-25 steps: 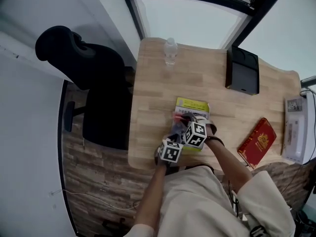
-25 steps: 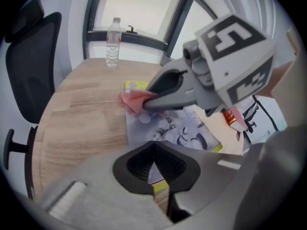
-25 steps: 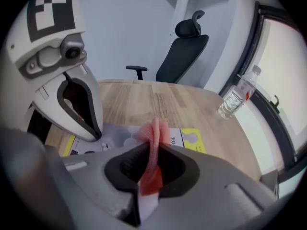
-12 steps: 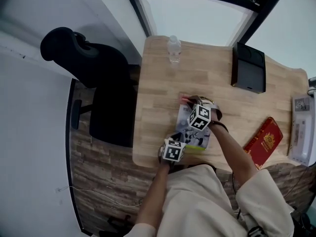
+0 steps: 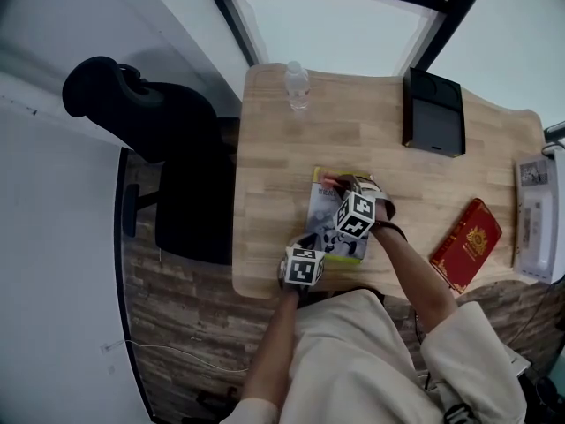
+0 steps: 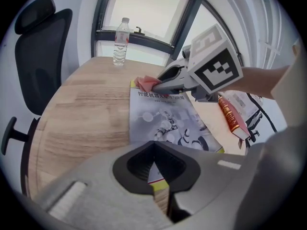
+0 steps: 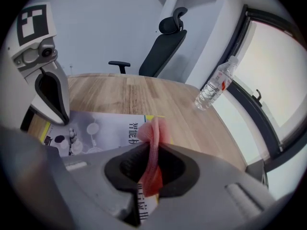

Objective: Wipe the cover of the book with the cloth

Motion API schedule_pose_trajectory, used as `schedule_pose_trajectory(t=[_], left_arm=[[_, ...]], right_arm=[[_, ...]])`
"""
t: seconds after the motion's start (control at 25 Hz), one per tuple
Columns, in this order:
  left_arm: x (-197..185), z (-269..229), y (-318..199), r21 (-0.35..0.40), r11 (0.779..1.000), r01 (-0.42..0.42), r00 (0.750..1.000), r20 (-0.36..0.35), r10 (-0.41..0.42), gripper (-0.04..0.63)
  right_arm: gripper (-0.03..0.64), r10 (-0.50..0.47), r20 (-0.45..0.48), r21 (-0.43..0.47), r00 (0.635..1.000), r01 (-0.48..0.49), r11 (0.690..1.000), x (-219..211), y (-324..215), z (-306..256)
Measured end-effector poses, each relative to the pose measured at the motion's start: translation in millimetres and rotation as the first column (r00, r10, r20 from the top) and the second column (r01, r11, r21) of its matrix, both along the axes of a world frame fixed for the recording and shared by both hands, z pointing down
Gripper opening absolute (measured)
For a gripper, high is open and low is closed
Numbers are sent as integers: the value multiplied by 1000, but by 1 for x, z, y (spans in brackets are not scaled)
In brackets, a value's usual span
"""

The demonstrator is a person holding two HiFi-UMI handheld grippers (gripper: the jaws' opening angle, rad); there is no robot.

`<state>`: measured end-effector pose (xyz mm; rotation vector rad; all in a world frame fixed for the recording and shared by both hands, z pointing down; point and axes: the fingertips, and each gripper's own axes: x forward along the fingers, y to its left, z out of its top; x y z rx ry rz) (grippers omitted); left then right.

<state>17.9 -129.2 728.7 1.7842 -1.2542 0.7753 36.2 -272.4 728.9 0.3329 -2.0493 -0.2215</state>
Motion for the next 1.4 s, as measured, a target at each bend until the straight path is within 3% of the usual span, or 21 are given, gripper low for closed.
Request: schedule_pose_trajectory(t=[0.48, 0.76, 1.04, 1.4], left_arm=[[-1, -3, 1, 24, 999, 32, 999, 17, -32, 6], [0, -2, 1, 33, 998, 46, 999, 7, -46, 6], [0, -2, 1, 36, 997, 61, 998, 7, -62, 6], [0, -1, 2, 39, 997, 73, 997, 6, -73, 6]], right_arm=[[49, -138, -20, -37, 990, 138, 990, 3, 55, -1], [49, -157, -33, -33, 987, 156, 987, 28, 67, 0], [49, -130, -64, 6, 989, 130, 991, 47, 35, 1], [49, -18, -95, 35, 995, 22, 999, 80, -21, 0]])
